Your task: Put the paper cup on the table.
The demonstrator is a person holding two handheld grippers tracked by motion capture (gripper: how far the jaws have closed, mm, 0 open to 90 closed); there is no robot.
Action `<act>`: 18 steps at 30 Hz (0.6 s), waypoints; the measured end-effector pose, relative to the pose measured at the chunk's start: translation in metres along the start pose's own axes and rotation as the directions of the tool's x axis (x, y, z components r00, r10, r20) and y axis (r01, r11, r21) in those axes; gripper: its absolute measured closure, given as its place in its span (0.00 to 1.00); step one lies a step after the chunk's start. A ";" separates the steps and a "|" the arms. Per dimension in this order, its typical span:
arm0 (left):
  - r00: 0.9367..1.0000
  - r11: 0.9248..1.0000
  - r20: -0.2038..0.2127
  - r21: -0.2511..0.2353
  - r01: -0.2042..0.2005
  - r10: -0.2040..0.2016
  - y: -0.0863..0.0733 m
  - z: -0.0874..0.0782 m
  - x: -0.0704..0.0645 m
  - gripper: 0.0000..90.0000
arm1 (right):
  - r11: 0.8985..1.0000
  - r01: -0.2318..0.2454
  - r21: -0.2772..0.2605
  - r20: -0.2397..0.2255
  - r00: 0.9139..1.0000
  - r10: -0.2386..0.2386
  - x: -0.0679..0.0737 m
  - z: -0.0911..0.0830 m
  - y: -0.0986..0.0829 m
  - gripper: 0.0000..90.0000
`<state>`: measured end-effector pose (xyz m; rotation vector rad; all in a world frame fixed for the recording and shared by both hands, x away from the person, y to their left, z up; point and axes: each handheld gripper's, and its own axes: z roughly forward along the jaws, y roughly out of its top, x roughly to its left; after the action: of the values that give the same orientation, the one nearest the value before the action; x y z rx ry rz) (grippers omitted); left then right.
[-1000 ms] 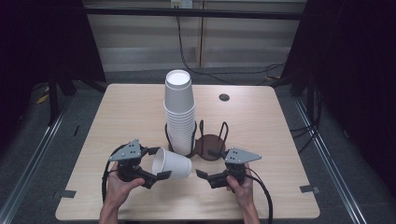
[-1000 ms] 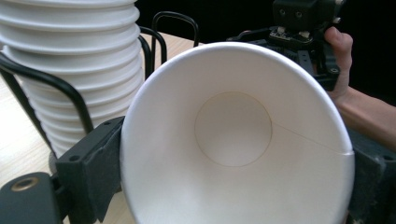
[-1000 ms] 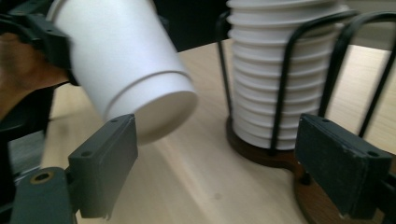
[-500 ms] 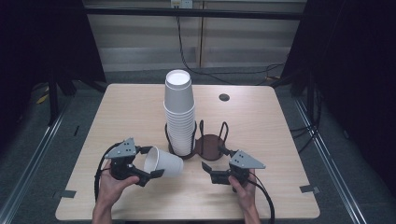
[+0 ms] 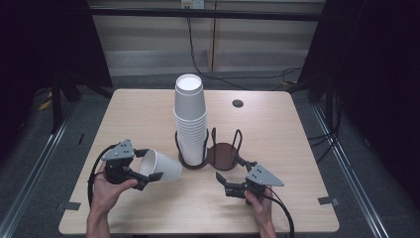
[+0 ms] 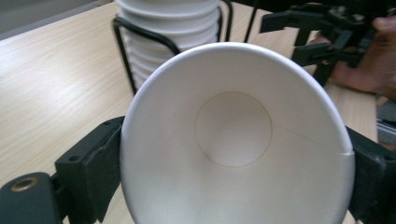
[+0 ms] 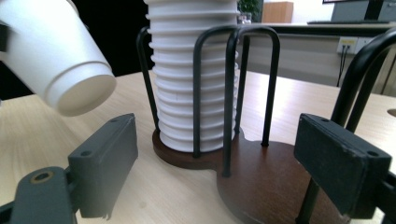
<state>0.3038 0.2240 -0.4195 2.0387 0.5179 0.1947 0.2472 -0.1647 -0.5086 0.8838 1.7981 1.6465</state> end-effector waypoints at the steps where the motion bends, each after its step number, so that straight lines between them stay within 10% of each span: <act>1: 1.000 1.000 -0.004 0.004 0.013 -0.013 0.000 -0.001 0.002 0.10 | 1.000 0.000 -0.012 0.003 1.000 0.000 0.000 -0.001 -0.001 0.14; 7: 0.999 0.999 -0.038 0.034 0.023 -0.022 0.000 -0.001 0.004 0.10 | 0.995 -0.004 -0.100 0.009 1.000 0.005 0.000 -0.009 -0.004 0.14; 18: 0.997 0.993 -0.077 0.113 0.030 -0.021 0.005 0.001 0.016 0.10 | 0.995 0.013 -0.101 0.002 1.000 -0.013 0.002 -0.009 -0.004 0.16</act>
<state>0.3195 0.2277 -0.4165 2.1408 0.6143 0.2319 0.2382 -0.1690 -0.5119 0.8263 1.6994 1.7116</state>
